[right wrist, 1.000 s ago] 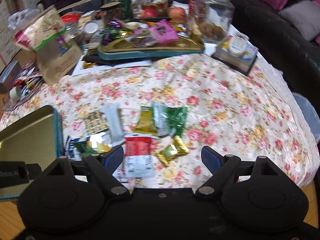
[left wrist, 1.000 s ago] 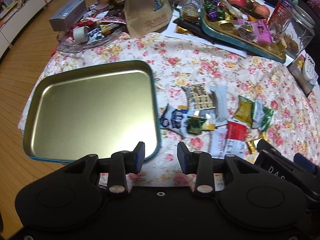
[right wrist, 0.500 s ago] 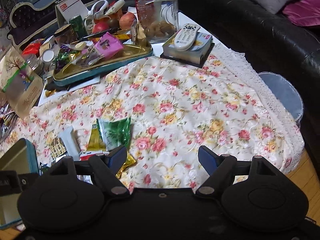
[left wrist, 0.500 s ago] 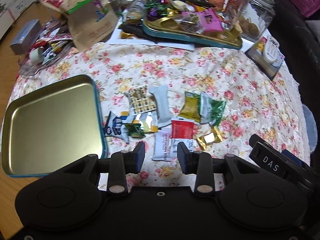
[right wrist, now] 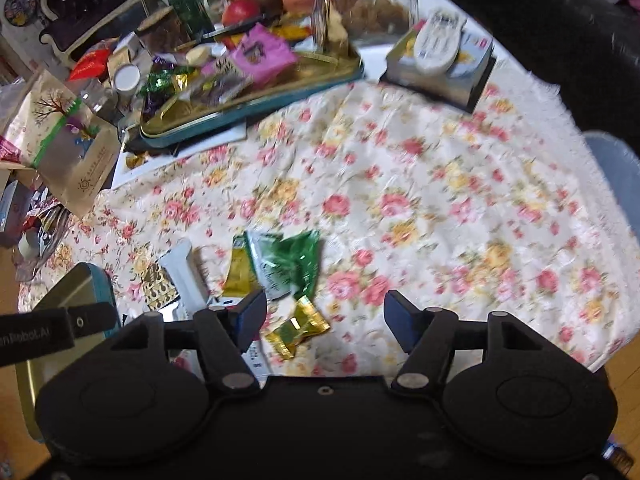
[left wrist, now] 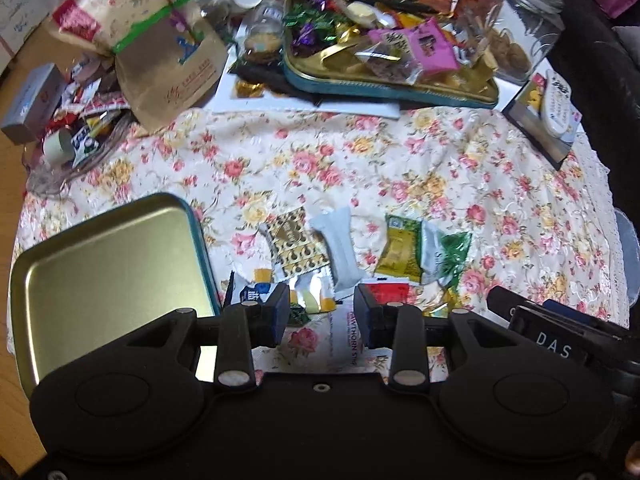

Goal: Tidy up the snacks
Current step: 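Reach the left gripper down to the green-wrapped candy among the snacks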

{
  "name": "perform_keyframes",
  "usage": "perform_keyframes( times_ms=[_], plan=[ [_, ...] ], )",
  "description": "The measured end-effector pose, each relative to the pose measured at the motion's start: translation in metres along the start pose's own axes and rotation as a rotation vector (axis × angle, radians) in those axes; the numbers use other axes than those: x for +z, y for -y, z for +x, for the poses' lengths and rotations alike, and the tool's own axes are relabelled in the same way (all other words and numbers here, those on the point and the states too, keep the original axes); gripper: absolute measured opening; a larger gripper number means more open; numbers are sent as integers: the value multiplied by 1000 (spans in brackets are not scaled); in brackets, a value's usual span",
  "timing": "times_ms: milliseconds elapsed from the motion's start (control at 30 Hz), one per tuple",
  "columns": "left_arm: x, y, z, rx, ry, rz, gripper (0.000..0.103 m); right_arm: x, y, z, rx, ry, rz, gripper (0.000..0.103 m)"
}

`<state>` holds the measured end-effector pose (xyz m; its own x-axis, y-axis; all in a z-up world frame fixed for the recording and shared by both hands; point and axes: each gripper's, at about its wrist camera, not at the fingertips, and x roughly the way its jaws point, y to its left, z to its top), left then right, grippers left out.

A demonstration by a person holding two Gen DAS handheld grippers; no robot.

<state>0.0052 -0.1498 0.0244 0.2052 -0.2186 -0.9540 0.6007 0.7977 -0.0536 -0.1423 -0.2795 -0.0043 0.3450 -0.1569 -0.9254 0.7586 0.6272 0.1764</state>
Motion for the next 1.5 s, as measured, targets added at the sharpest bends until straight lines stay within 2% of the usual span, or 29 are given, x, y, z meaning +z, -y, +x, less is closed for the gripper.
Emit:
perform_keyframes(
  times_ms=[167,233,333,467,733,833,900,1067,1267,1400,1500],
  plan=[
    [3,-16,9,-3,-7,17,44,-12,4,32,43,-95,87,57],
    [3,-23,13,12,-10,11,44,-14,6,43,44,-135,146,56],
    [3,-32,20,13,-34,-18,44,-12,8,51,64,-160,225,56],
    [4,-36,25,-24,-55,-48,44,-7,1,55,84,-159,254,54],
    [-1,-26,25,-9,-35,26,44,-13,-1,80,62,-222,330,34],
    [-1,-28,25,-18,-38,18,44,-14,-4,87,50,-214,344,33],
    [-1,-31,26,-17,-36,11,44,-14,-7,89,36,-195,339,27],
    [-2,-37,32,-5,-51,-16,44,-12,-17,90,14,-158,287,23],
    [-5,-33,47,-24,-100,-10,44,-8,-22,79,18,-138,242,23],
    [-6,-24,54,-50,-128,-4,44,-2,-15,67,33,-121,245,23],
    [-7,-17,58,-43,-131,9,44,1,-8,58,41,-111,242,23]
  ],
)
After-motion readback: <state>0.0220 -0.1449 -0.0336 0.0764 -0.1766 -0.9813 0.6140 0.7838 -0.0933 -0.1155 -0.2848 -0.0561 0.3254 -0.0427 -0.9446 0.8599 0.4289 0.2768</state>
